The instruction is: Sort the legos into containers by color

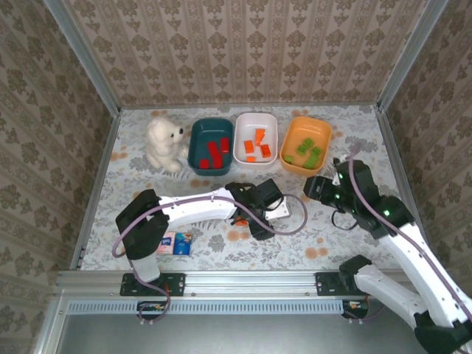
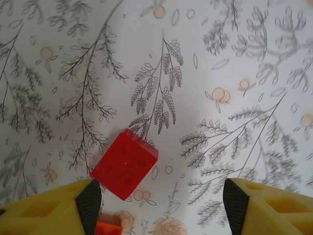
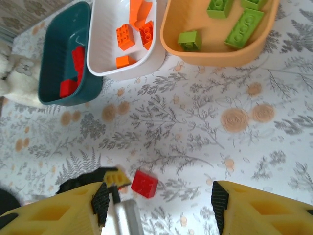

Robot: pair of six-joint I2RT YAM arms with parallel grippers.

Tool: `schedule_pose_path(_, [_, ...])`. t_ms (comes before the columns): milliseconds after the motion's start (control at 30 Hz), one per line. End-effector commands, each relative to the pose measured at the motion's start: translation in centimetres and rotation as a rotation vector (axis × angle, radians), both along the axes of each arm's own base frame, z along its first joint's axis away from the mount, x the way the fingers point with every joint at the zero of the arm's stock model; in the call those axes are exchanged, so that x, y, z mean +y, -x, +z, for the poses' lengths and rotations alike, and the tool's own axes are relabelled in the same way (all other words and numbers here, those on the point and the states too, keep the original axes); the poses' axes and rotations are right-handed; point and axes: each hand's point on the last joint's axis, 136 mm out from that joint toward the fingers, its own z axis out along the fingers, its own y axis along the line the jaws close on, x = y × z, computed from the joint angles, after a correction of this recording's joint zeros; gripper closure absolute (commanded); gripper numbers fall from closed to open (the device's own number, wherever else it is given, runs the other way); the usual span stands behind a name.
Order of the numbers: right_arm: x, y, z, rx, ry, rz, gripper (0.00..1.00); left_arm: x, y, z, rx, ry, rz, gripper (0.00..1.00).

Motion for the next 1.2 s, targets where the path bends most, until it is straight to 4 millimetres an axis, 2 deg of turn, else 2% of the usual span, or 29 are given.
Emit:
schedule_pose_path(0, [-1.5, 2.4, -1.5, 0.084, 0.014, -0.053, 0.39, 0.6, -0.9, -1.1, -0.100, -0.043, -0.179, 0.29])
schedule_pose_path(233, [-2.2, 3.6, -0.4, 0.081, 0.034, -0.042, 0.39, 0.3, -1.4, -3.4, -0.162, -0.052, -0.331, 0.26])
schedule_pose_path(400, [-2.4, 4.3, -0.2, 0.087, 0.043, -0.032, 0.38, 0.0, -3.3, -4.2, -0.189, -0.079, -0.322, 0.25])
schedule_pose_path(533, [-2.4, 4.6, -0.5, 0.101, 0.042, -0.026, 0.38, -0.1, -3.3, -4.6, -0.158, -0.091, -0.349, 0.25])
schedule_pose_path(767, [-2.3, 4.5, -0.7, 0.104, 0.051, -0.019, 0.37, 0.2, -2.2, -5.4, -0.002, -0.113, -0.354, 0.36])
schedule_pose_path(967, [-2.1, 3.9, -0.8, 0.100, 0.052, -0.013, 0.37, 0.7, -2.6, -5.7, 0.049, -0.136, -0.321, 0.44])
schedule_pose_path(1067, [-1.9, 3.5, -0.9, 0.100, 0.048, -0.012, 0.37, 0.8, -2.6, -5.8, 0.066, -0.141, -0.307, 0.50])
schedule_pose_path(1167, [-1.7, 3.2, -0.9, 0.098, 0.046, -0.011, 0.37, 0.7, -2.6, -5.9, 0.077, -0.136, -0.283, 0.63])
